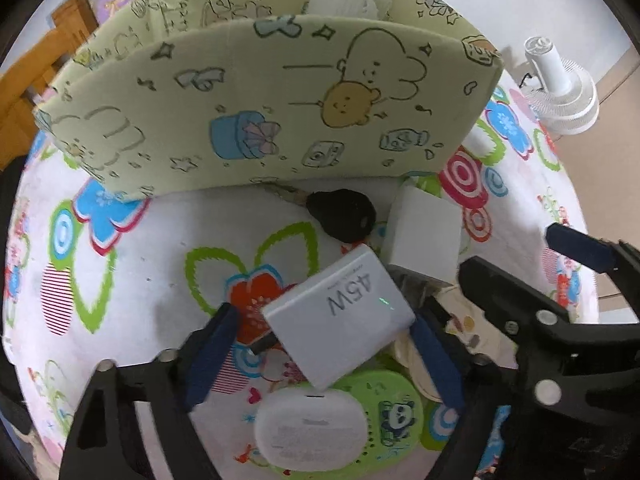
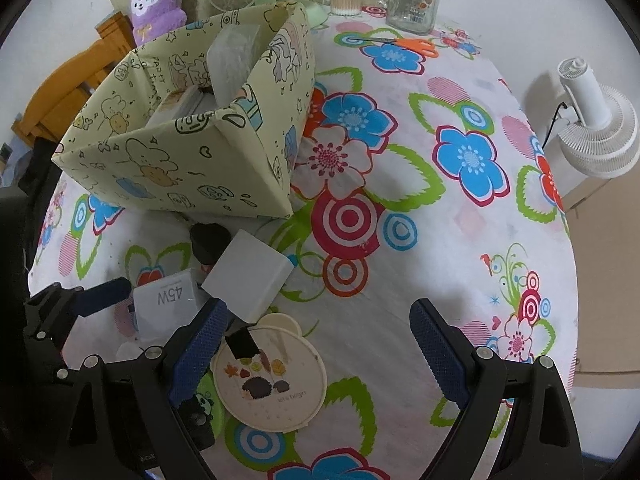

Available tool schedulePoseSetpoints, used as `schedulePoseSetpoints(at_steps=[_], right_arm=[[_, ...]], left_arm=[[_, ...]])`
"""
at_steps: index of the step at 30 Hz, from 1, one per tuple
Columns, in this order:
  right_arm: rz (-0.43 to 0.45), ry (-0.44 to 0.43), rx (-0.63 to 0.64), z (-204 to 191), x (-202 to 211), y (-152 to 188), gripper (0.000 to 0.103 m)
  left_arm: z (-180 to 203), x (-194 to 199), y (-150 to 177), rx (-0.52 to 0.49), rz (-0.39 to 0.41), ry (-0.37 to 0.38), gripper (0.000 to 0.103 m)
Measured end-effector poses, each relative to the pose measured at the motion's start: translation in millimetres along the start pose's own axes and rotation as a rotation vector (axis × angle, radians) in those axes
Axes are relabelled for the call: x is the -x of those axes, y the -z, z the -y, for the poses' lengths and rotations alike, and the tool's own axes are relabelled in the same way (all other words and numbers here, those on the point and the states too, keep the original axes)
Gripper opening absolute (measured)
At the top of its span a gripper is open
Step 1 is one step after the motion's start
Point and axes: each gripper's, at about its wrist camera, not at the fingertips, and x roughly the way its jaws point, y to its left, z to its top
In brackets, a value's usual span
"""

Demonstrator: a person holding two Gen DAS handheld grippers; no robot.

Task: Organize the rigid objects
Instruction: 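Lower the left gripper onto the flat white charger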

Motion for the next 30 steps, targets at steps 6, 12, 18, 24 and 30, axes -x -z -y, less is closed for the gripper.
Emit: schedulePoseSetpoints(at_steps=[6, 12, 18, 24, 30], right_arm=[[-0.011, -0.004, -0.008, -1, -4, -1, 0.094], [-0.014, -0.008, -0.005, -9, -6, -3, 0.094], [-0.017, -0.013, -0.009, -18, -9, -6, 0.094], [-0.023, -0.008, -0.01, -28, -14, -10, 0.094], [-0.023, 0.014, 0.001, -40, -20, -14, 0.093]], left_arm=[[0, 0, -1, -0.011, 0.007, 0.008, 0.079], [-8, 9, -4, -0.038, 0.017, -0.022, 0.079], [-17, 15, 1, -0.047, 0.034, -0.041, 0.079], [-31, 17, 3, -0.055, 0.032, -0.051, 0.079], [-46, 20, 6, -0.058, 0.031, -0.049, 0.079]])
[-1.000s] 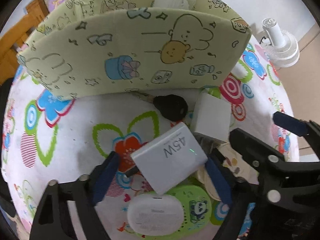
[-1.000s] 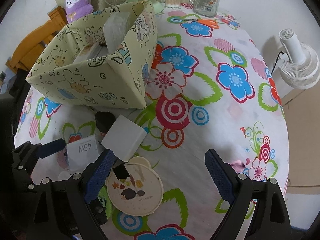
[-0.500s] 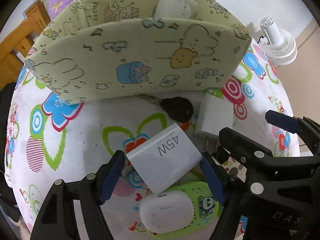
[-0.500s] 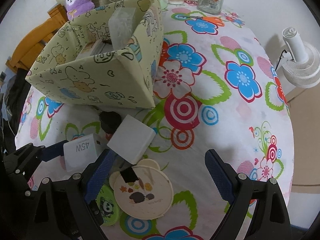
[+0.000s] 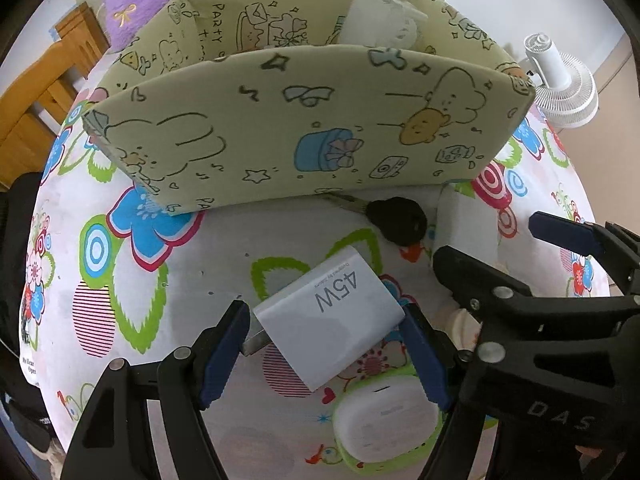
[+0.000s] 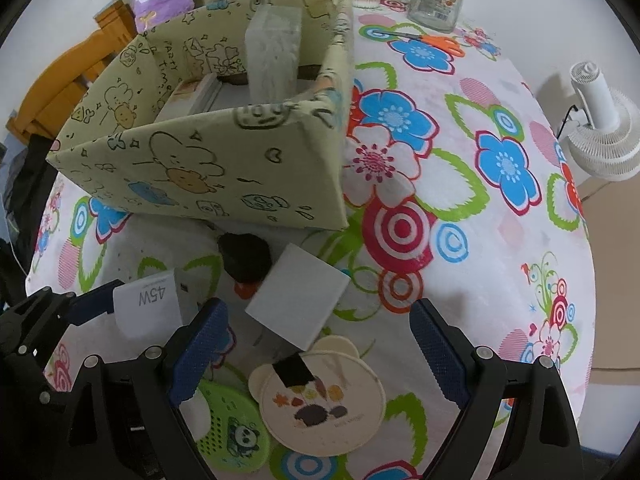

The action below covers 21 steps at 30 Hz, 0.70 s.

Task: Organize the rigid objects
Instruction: 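Lower the left gripper onto the flat white charger, then close the left gripper on the flat charger while the right gripper grasps the white cube charger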

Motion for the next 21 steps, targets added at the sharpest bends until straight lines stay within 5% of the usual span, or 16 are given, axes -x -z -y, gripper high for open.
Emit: schedulePoseSetpoints(at_steps=[16, 21], right_arm=[[-0.051, 0.026, -0.029, -19, -22, -11, 0.07], [-0.045, 0.043, -0.019, -24, -23, -11, 0.05]], left_arm=[[-36, -1, -5, -0.011, -0.003, 0.002, 0.079], [-44, -4, -4, -0.013, -0.005, 0.004, 0.079]])
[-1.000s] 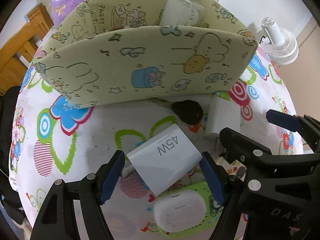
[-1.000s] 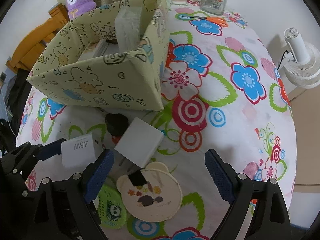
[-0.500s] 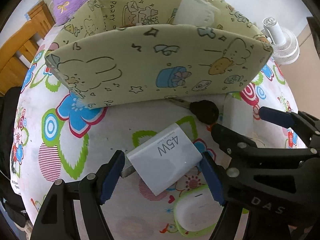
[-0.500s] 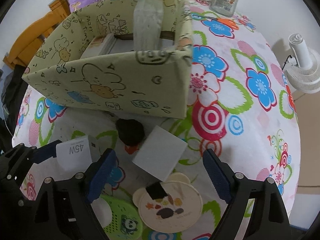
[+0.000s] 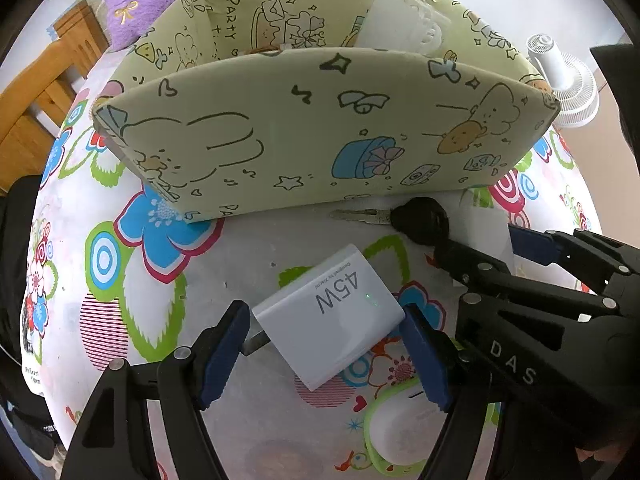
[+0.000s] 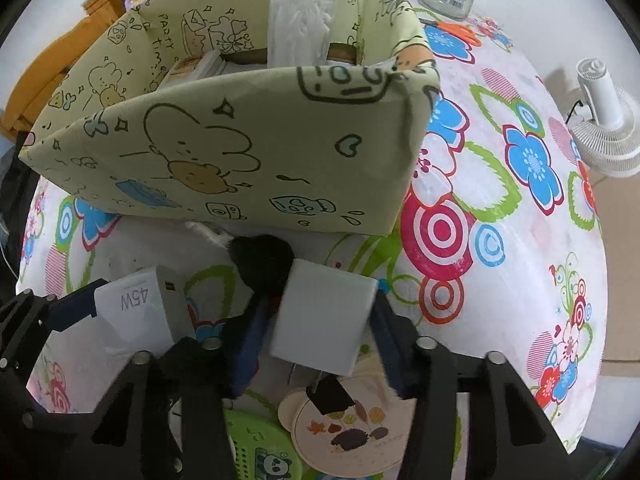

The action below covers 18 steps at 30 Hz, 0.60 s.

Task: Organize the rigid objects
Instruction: 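Close the left gripper on the flat charger while the right gripper grasps the white cube charger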

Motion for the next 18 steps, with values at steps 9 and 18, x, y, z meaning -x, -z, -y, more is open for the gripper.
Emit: schedulePoseSetpoints(at_steps=[9, 18], right_arm=[[0.014, -0.014, -0.004, 3, 0, 4, 0.045], [0.031, -0.025, 0.002, -1, 16, 15, 0.044]], left_arm=[[20, -6, -5, -0.004, 0.004, -0.014, 0.079], [26, 7, 1, 0.004, 0.016, -0.025, 0.078]])
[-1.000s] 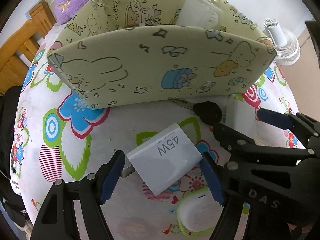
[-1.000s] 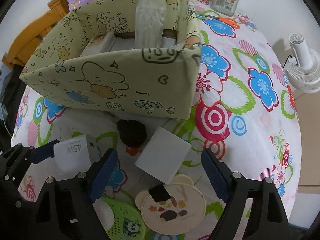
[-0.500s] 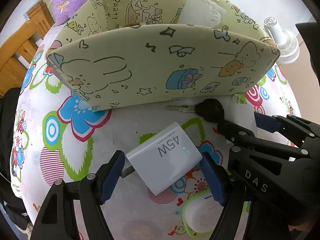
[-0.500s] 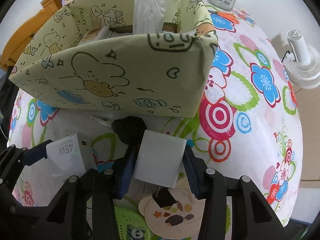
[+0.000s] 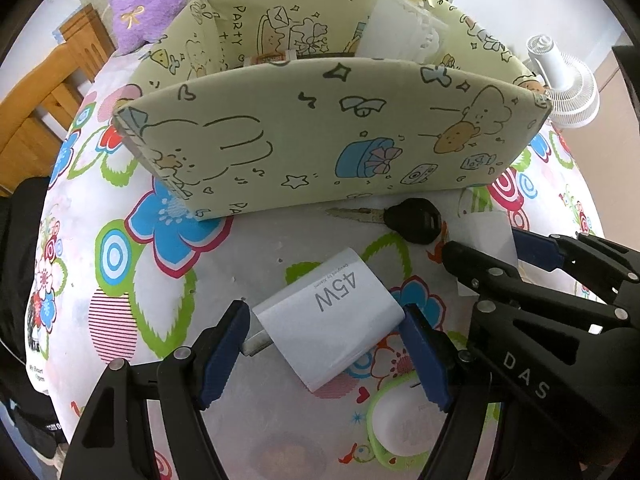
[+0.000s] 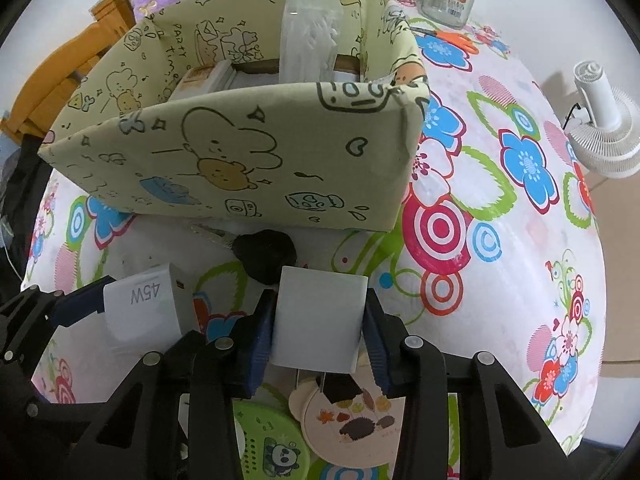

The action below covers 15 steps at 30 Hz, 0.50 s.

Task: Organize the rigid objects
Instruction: 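Close the left gripper on the flat charger while the right gripper grasps the white cube charger, then lift the flat charger and square charger and carry both toward the fabric box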

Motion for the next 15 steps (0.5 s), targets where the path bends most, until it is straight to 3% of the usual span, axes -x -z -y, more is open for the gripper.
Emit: schedulePoseSetpoints(at_steps=[15], right_arm=[[0.04, -0.008, 0.005, -3, 32, 13, 0.044]], left_arm=[[4, 31, 1, 0.018, 0.045, -0.007, 0.078]])
